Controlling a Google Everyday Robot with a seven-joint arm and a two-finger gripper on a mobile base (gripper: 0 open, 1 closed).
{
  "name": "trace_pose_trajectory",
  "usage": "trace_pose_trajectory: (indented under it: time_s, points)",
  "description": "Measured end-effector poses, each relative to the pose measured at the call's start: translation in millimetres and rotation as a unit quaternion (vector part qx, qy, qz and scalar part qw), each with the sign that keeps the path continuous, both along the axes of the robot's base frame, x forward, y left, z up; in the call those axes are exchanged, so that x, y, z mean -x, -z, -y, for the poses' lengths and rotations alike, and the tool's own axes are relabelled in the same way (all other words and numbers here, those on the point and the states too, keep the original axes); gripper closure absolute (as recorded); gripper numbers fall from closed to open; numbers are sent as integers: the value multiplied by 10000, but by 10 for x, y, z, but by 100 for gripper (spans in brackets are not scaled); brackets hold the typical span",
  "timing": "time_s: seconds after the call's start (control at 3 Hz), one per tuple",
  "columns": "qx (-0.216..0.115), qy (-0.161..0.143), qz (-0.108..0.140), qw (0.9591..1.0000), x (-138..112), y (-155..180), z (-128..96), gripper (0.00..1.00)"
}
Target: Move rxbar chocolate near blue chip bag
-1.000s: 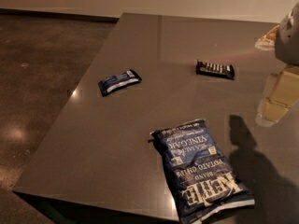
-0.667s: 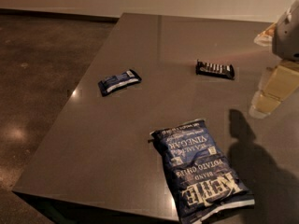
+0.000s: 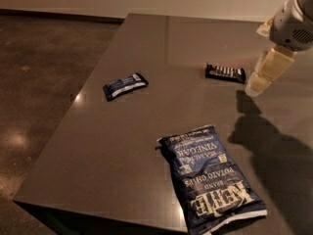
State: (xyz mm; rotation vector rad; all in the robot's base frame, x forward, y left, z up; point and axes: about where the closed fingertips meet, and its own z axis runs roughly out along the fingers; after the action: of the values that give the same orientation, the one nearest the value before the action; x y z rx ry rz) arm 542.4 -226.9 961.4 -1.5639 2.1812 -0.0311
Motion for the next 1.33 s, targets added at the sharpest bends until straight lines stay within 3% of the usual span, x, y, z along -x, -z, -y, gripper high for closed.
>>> trace_pose_trajectory:
  time_s: [0.67,1.0,1.33]
  points:
    - [-158,82,-359,9992,-877,522,229,0]
    - [-235,180,-581,9979,-1204,860,315,0]
    - [-253,234,-721,9968,-1335,1044,348,0]
